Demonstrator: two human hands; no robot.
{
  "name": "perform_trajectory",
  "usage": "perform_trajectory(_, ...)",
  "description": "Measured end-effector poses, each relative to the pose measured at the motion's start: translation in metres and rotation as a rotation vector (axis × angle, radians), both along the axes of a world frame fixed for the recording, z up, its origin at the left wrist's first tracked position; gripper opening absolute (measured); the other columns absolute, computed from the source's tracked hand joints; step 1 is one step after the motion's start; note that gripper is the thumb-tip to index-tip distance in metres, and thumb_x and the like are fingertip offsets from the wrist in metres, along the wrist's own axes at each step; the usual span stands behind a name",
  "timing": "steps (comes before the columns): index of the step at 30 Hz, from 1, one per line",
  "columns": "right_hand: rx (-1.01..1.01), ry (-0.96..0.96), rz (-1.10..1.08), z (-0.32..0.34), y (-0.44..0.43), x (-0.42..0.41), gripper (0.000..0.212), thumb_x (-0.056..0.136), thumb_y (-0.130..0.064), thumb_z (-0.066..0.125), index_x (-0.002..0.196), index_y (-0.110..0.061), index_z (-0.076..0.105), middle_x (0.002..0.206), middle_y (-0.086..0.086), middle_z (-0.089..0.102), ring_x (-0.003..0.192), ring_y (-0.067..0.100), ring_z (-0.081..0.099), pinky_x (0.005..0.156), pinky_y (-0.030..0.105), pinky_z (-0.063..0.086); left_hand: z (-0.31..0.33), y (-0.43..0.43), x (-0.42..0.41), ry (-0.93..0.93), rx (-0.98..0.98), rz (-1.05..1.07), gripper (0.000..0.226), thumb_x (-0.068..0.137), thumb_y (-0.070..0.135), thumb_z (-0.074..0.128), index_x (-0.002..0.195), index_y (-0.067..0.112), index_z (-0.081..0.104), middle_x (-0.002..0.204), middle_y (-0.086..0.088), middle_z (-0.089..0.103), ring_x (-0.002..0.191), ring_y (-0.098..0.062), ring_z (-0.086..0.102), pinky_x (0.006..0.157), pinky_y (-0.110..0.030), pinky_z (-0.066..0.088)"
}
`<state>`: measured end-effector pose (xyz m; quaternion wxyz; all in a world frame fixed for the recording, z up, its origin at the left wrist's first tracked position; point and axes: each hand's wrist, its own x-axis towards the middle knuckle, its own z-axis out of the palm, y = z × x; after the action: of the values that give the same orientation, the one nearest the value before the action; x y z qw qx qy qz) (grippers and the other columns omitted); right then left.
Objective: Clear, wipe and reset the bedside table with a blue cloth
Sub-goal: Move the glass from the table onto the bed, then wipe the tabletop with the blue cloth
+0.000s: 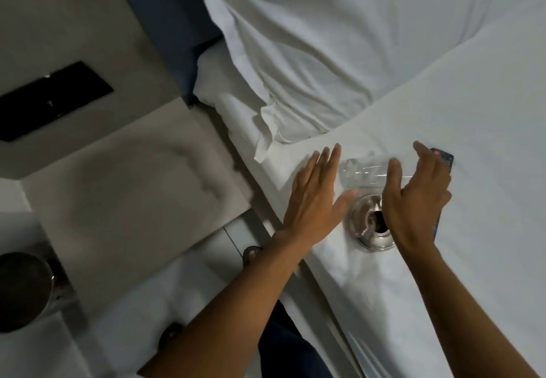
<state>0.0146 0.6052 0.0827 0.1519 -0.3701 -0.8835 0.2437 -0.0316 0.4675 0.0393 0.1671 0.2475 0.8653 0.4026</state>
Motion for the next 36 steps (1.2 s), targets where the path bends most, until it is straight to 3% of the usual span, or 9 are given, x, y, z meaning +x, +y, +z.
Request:
perform_trajectory(4,-0.021,0.025,0.128,0.012,-0.041,-0.009,0.046,0.087,-0.017,0.059,0.132,-0.016,0.05,0.129,0.011,0.054,0.121,0.029,0.046,0.106,0.048,0.032,0.009,-0.066,0.006,0.002,-0.022,0.185,0.071,0.096,0.041,0.049,0.155,0.024,0.013,0.162,-0.004,0.024,0.151,-0.02,0.015,0.121,-0.036,0.019)
perform_trajectory(9,-0.235,0.046,0.336,0.015,-0.136,-0.019,0.045,0.076,-0.015,0.055,0.121,-0.021,0.055,0.119,0.0,0.06,0.114,0.023,0.05,0.101,0.047,0.039,0.006,-0.205,0.026,0.086,-0.147,0.469,0.063,0.092,0.036,0.044,0.151,0.021,0.028,0.153,-0.008,0.041,0.143,-0.024,0.036,0.115,-0.043,0.034)
perform_trajectory(15,-0.516,-0.234,0.709,0.011,-0.298,-0.005,0.041,0.081,-0.011,0.066,0.119,-0.02,0.056,0.115,0.004,0.062,0.106,0.024,0.059,0.084,0.034,0.047,0.025,-0.382,0.118,0.085,-0.293,0.877,0.056,0.09,0.026,0.05,0.144,0.016,0.042,0.142,-0.01,0.053,0.135,-0.028,0.046,0.107,-0.049,0.041)
perform_trajectory(21,-0.705,-0.449,1.161,0.038,-0.491,0.077,0.037,0.082,-0.007,0.069,0.115,-0.021,0.058,0.107,0.0,0.061,0.09,0.018,0.06,0.073,0.024,0.045,0.08,-0.486,0.263,0.13,-0.476,1.254,0.044,0.092,0.028,0.05,0.135,0.019,0.053,0.139,-0.002,0.057,0.132,-0.016,0.047,0.112,-0.026,0.03)
perform_trajectory(25,-0.743,-0.606,1.44,0.067,-0.584,0.151,0.018,0.085,-0.019,0.066,0.102,-0.026,0.063,0.089,-0.002,0.069,0.082,0.019,0.066,0.071,0.028,0.048,0.124,-0.537,0.341,0.219,-0.485,1.5,0.032,0.092,0.021,0.052,0.124,0.023,0.058,0.124,0.007,0.06,0.119,-0.004,0.05,0.106,-0.023,0.039)
perform_trajectory(28,-0.699,-0.671,1.57,0.082,-0.633,0.196,0.021,0.09,-0.037,0.063,0.106,-0.024,0.067,0.094,-0.009,0.068,0.087,0.008,0.062,0.076,0.017,0.038,0.151,-0.572,0.38,0.2,-0.492,1.735,0.027,0.095,0.009,0.052,0.119,0.019,0.059,0.114,0.005,0.06,0.109,-0.012,0.056,0.093,-0.033,0.048)
perform_trajectory(30,-0.724,-0.731,1.561,0.089,-0.658,0.219,0.033,0.09,-0.045,0.06,0.114,-0.022,0.064,0.101,-0.01,0.066,0.091,0.005,0.058,0.079,0.017,0.038,0.16,-0.593,0.403,0.174,-0.539,1.818,0.031,0.093,0.0,0.052,0.118,0.014,0.062,0.113,0.001,0.061,0.106,-0.013,0.054,0.089,-0.033,0.045)
perform_trajectory(33,-0.853,-0.852,1.382,0.088,-0.688,0.244,0.062,0.079,-0.059,0.065,0.126,-0.02,0.052,0.114,-0.001,0.064,0.103,0.017,0.061,0.087,0.031,0.051,0.161,-0.608,0.43,0.099,-0.566,1.789,0.033,0.089,-0.003,0.053,0.119,0.009,0.063,0.105,-0.008,0.068,0.091,-0.015,0.059,0.081,-0.037,0.053)
perform_trajectory(36,-0.996,-0.936,1.165,0.084,-0.714,0.261,0.083,0.067,-0.063,0.075,0.127,-0.016,0.04,0.111,0.002,0.055,0.103,0.023,0.059,0.086,0.039,0.055,0.151,-0.607,0.444,0.015,-0.527,1.747,0.029,0.088,-0.004,0.06,0.114,0.007,0.067,0.099,-0.013,0.072,0.083,-0.013,0.062,0.075,-0.031,0.055)
